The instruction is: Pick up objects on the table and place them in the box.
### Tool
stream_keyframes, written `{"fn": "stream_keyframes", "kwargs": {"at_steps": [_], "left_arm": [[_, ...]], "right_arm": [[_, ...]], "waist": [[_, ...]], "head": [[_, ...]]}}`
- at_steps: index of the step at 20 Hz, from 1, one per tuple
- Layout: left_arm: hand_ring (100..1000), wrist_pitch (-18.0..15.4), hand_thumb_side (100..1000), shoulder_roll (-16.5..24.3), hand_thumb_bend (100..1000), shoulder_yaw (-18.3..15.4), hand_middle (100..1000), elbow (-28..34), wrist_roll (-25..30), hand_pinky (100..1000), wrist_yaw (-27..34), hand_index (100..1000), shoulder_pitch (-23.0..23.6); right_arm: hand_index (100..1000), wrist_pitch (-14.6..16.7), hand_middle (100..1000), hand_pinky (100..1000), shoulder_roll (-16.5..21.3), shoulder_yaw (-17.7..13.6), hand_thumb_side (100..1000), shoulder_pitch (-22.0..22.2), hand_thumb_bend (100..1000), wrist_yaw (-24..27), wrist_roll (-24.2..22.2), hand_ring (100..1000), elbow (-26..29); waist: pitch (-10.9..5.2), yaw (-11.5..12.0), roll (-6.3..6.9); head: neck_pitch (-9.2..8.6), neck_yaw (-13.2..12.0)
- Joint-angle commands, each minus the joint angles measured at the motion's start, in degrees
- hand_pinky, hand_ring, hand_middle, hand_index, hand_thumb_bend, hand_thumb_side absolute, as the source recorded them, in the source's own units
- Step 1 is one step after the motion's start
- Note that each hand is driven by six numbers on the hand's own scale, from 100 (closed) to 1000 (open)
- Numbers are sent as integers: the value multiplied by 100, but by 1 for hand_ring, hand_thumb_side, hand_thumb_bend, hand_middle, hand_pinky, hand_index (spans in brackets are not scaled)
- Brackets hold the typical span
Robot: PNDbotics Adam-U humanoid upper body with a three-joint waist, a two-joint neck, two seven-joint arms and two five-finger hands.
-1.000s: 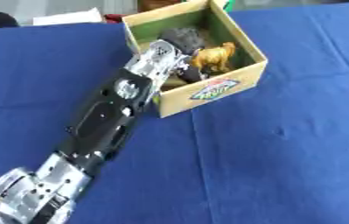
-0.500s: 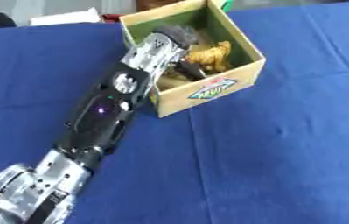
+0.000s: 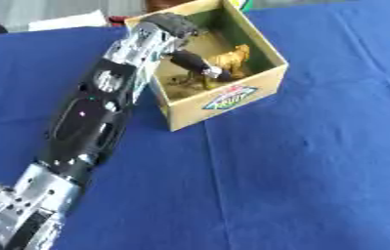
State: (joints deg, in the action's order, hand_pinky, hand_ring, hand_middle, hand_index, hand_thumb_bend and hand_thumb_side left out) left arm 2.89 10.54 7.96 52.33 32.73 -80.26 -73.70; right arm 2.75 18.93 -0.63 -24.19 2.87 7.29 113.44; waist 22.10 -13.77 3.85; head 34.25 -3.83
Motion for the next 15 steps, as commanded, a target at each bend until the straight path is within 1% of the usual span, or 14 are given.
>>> {"fn": "stream_keyframes", "kwargs": {"at_steps": [1, 2, 3, 4, 5, 6, 7, 11, 14, 15], "left_arm": [[916, -61, 905, 186, 963, -119, 896, 136, -114, 778, 254, 1000, -141], [914, -82, 872, 202, 906, -137, 894, 130, -127, 776, 331, 1000, -136], [914, -92, 872, 219, 906, -146, 894, 129, -144, 776, 407, 1000, -132], [907, -97, 825, 229, 758, -158, 884, 152, -176, 771, 485, 1000, -130], [905, -95, 846, 239, 753, -176, 880, 203, -226, 770, 562, 1000, -129], [896, -88, 870, 260, 795, -194, 870, 286, -289, 760, 639, 1000, -142], [889, -78, 893, 284, 811, -210, 862, 389, -358, 753, 715, 1000, -155], [866, -94, 951, 435, 780, -243, 839, 869, -659, 737, 1021, 984, -178], [848, -154, 1000, 641, 692, -264, 821, 1244, -890, 724, 1253, 972, -162], [844, -167, 1000, 718, 682, -282, 816, 1367, -966, 720, 1329, 968, -149]], "right_arm": [[868, -8, 747, 890, 121, -5, 1000, -42, 100, 23, -12, 747, 115], [868, -13, 747, 890, 123, -3, 1000, -39, 100, 21, -15, 747, 115], [868, -17, 747, 890, 124, -1, 1000, -36, 100, 19, -18, 747, 115], [868, -25, 747, 891, 126, 1, 1000, -25, 100, 16, -21, 747, 115], [868, -33, 747, 891, 130, 1, 1000, -13, 100, 12, -24, 747, 115], [869, -40, 747, 891, 133, 1, 1000, 2, 100, 8, -24, 746, 115], [869, -45, 747, 891, 135, -1, 1000, 16, 100, 5, -24, 746, 115], [869, -51, 746, 891, 150, -19, 1000, 64, 100, -12, -7, 747, 115], [869, -49, 746, 890, 161, -49, 1000, 109, 100, -30, 22, 747, 115], [868, -47, 746, 890, 166, -63, 1000, 123, 100, -38, 37, 747, 115]], "waist": [[-168, 2, -22], [-169, 4, -15], [-170, 7, -10], [-171, 14, -2], [-173, 25, 5], [-178, 47, 10], [-182, 72, 13], [-205, 169, 16], [-232, 232, 7], [-239, 253, 1]], "head": [[50, 79], [57, 91], [60, 97], [61, 113], [66, 126], [80, 142], [95, 158], [139, 244], [185, 335], [200, 360]]}}
